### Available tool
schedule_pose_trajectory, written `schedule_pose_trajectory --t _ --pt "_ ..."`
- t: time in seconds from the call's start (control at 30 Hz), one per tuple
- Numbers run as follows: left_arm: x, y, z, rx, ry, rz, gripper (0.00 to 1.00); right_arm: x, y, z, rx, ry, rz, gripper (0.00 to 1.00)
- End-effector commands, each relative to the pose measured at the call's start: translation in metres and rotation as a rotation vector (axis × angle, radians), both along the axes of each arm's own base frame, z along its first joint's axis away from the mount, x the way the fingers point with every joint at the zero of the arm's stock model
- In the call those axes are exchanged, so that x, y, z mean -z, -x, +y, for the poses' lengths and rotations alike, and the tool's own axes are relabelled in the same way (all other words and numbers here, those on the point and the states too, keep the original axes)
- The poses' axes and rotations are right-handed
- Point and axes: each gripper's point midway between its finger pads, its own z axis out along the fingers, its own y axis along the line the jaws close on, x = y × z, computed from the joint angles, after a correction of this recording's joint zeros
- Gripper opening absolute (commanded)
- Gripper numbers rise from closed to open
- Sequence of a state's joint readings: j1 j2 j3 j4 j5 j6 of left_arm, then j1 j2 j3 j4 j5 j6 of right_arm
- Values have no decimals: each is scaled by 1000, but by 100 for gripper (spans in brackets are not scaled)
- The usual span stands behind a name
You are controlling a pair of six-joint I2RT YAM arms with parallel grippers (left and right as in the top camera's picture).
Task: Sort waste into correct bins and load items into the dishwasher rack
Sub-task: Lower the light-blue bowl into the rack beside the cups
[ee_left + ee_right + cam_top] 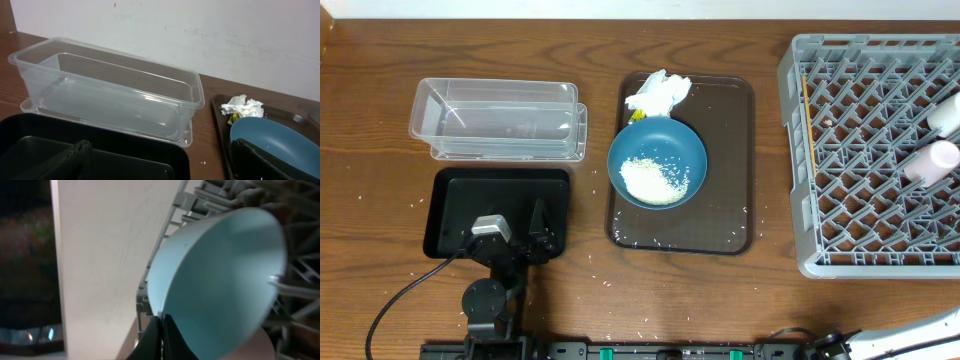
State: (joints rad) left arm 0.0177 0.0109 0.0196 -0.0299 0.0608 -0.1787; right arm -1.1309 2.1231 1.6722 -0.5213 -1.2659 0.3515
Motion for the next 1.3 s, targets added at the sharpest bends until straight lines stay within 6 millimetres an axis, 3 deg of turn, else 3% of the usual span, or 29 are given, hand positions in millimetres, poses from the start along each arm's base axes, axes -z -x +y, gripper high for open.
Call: schedule_pose_trajectory --t 0.0,0.23,0.3,0.37,0.4,0.53,0.7,0.83,0.87,0.97,1.03,1.27 --pt "15 1 0 4 -13 46 91 -1 15 -6 24 -68 -1 1" --pt "15 1 0 4 -13 46 91 1 47 -19 175 -21 191 10" --pt "15 1 0 4 -13 46 91 -6 55 -20 217 11 243 28" --pt "15 1 0 4 -13 46 91 -16 62 -20 264 22 286 61" --pt "15 1 0 4 -13 46 91 -22 65 -19 289 22 304 70" --pt "15 1 0 4 -13 46 91 -54 71 -11 343 32 298 87" --pt "15 1 0 4 -13 46 91 -100 72 6 361 112 252 87" --pt "15 1 0 4 -13 46 91 -113 76 8 437 217 314 82" --pt "15 1 0 4 -13 46 91 -111 76 7 459 241 344 78" --pt "15 1 0 4 -13 46 91 -100 68 6 495 294 429 51" --pt "15 1 0 4 -13 46 91 -90 58 8 499 324 482 40" --pt "15 1 0 4 -13 46 91 -47 15 14 479 426 623 40"
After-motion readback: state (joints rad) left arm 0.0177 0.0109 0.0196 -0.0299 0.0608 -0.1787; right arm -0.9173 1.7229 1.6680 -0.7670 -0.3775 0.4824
